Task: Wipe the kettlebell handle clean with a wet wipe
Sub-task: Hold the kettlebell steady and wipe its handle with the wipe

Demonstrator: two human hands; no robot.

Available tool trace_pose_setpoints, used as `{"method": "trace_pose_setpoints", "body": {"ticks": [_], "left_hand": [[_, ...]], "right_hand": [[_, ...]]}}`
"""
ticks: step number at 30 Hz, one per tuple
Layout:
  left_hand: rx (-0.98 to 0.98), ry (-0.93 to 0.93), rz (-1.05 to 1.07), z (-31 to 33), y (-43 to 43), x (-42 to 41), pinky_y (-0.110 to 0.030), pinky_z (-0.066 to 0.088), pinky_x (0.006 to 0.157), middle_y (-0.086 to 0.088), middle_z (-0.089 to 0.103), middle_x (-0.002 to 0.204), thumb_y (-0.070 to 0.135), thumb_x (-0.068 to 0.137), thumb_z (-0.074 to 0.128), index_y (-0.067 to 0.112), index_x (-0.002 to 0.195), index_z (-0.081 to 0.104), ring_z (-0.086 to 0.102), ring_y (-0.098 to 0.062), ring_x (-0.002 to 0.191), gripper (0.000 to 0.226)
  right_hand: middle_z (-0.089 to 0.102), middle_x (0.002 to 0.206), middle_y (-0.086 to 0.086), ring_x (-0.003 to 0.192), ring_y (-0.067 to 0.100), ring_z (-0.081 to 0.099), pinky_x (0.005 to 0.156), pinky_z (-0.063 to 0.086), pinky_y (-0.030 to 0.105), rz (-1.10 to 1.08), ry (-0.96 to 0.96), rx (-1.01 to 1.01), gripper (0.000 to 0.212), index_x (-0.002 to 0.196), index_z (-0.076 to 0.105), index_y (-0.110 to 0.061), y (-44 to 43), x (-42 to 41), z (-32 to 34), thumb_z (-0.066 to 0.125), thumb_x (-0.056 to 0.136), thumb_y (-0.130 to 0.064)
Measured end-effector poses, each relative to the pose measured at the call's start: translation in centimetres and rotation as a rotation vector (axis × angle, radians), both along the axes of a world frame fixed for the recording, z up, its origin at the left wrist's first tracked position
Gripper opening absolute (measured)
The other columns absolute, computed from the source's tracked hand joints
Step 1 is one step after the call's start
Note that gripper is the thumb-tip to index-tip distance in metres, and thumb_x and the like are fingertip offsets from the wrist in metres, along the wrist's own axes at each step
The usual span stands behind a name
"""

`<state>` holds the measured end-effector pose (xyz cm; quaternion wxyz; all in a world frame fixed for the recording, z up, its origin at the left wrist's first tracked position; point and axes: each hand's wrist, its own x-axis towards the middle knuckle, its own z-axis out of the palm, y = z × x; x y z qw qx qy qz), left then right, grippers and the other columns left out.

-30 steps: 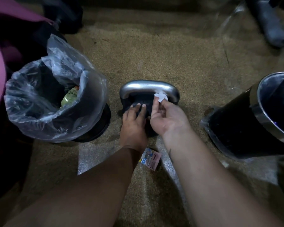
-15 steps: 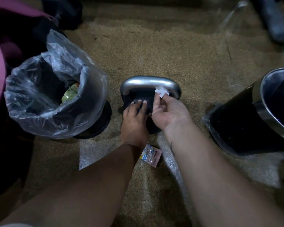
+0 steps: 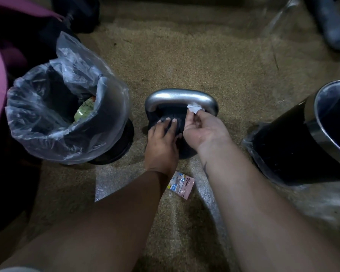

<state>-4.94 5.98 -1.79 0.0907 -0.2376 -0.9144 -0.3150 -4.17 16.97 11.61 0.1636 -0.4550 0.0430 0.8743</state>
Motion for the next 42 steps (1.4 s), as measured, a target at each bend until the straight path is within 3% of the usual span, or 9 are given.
{"method": "trace_pose_setpoints", "body": {"ticks": [4, 6, 9, 13, 17, 21, 24, 26, 42], "left_hand": [[-0.033, 0.008, -0.018, 0.1, -0.2, -0.1, -0.035, 0.037, 0.105, -0.015, 0.053, 0.137, 0.019, 0.095, 0.059, 0.010, 0.136, 0.056, 0.046, -0.034, 0.124, 0.042], [-0.036, -0.004, 0.002, 0.1, -0.1, -0.2, -0.037, 0.040, 0.104, -0.014, 0.053, 0.137, 0.024, 0.097, 0.052, 0.011, 0.136, 0.056, 0.047, -0.035, 0.124, 0.041], [-0.030, -0.015, -0.003, 0.3, 0.0, -0.1, -0.039, 0.042, 0.103, -0.014, 0.054, 0.137, 0.032, 0.097, 0.040, 0.011, 0.136, 0.057, 0.048, -0.036, 0.123, 0.047], [-0.043, -0.017, -0.002, 0.4, 0.0, -0.2, -0.036, 0.038, 0.104, -0.013, 0.052, 0.139, 0.036, 0.098, 0.039, 0.013, 0.137, 0.056, 0.045, -0.034, 0.126, 0.048], [-0.046, -0.032, 0.003, 0.3, 0.0, -0.1, -0.039, 0.041, 0.104, -0.014, 0.053, 0.138, 0.035, 0.097, 0.039, 0.012, 0.136, 0.057, 0.046, -0.035, 0.125, 0.049], [-0.055, -0.015, -0.012, 0.4, 0.0, -0.3, -0.039, 0.042, 0.104, -0.014, 0.054, 0.137, 0.035, 0.098, 0.042, 0.012, 0.136, 0.057, 0.047, -0.036, 0.123, 0.047], [-0.034, 0.012, -0.009, 0.1, 0.0, -0.4, -0.039, 0.042, 0.103, -0.017, 0.055, 0.134, 0.030, 0.097, 0.046, 0.009, 0.133, 0.059, 0.049, -0.037, 0.120, 0.044], [-0.025, 0.010, -0.005, 0.0, 0.0, -0.3, -0.039, 0.042, 0.103, -0.017, 0.055, 0.134, 0.031, 0.097, 0.046, 0.009, 0.133, 0.059, 0.048, -0.036, 0.120, 0.044], [-0.027, -0.007, 0.005, 0.3, 0.1, -0.2, -0.037, 0.039, 0.105, -0.015, 0.054, 0.135, 0.032, 0.097, 0.046, 0.010, 0.134, 0.059, 0.046, -0.034, 0.123, 0.045]], "right_hand": [[0.064, 0.076, 0.012, 0.105, 0.019, 0.064, 0.094, 0.050, 0.023, 0.009, 0.030, -0.008, 0.011, 0.087, 0.061, 0.007, -0.4, 0.5, 0.3, 0.053, 0.094, 0.003], [0.065, 0.067, 0.012, 0.112, 0.019, 0.063, 0.094, 0.051, 0.024, 0.007, 0.014, 0.002, 0.011, 0.086, 0.060, 0.007, -0.2, 0.2, 0.2, 0.053, 0.094, 0.004], [0.065, 0.056, 0.011, 0.104, 0.018, 0.065, 0.093, 0.051, 0.024, 0.003, 0.002, 0.010, 0.012, 0.083, 0.059, 0.005, -0.1, 0.0, 0.2, 0.054, 0.093, 0.004], [0.066, 0.058, 0.012, 0.070, 0.019, 0.064, 0.092, 0.052, 0.023, 0.006, 0.031, 0.004, 0.011, 0.083, 0.060, 0.006, -0.4, 0.4, 0.2, 0.055, 0.092, 0.004], [0.062, 0.077, 0.011, 0.102, 0.018, 0.065, 0.093, 0.051, 0.023, -0.031, 0.001, 0.002, 0.011, 0.084, 0.058, 0.005, -0.1, 0.0, 0.0, 0.053, 0.094, 0.003], [0.065, 0.066, 0.013, 0.082, 0.019, 0.066, 0.087, 0.053, 0.023, -0.004, 0.053, 0.034, 0.011, 0.083, 0.060, 0.006, -0.5, 0.3, -0.1, 0.054, 0.093, 0.004], [0.064, 0.077, 0.011, 0.107, 0.019, 0.064, 0.089, 0.052, 0.024, -0.009, 0.013, 0.038, 0.011, 0.086, 0.059, 0.005, -0.1, -0.3, -0.4, 0.052, 0.094, 0.004], [0.063, 0.081, 0.011, 0.114, 0.018, 0.062, 0.088, 0.052, 0.024, -0.007, 0.021, 0.037, 0.011, 0.088, 0.060, 0.005, -0.2, -0.1, -0.4, 0.051, 0.094, 0.004], [0.063, 0.084, 0.012, 0.115, 0.019, 0.062, 0.095, 0.050, 0.024, -0.033, 0.042, 0.015, 0.010, 0.087, 0.059, 0.007, -0.2, 0.2, -0.1, 0.051, 0.094, 0.005]]}}
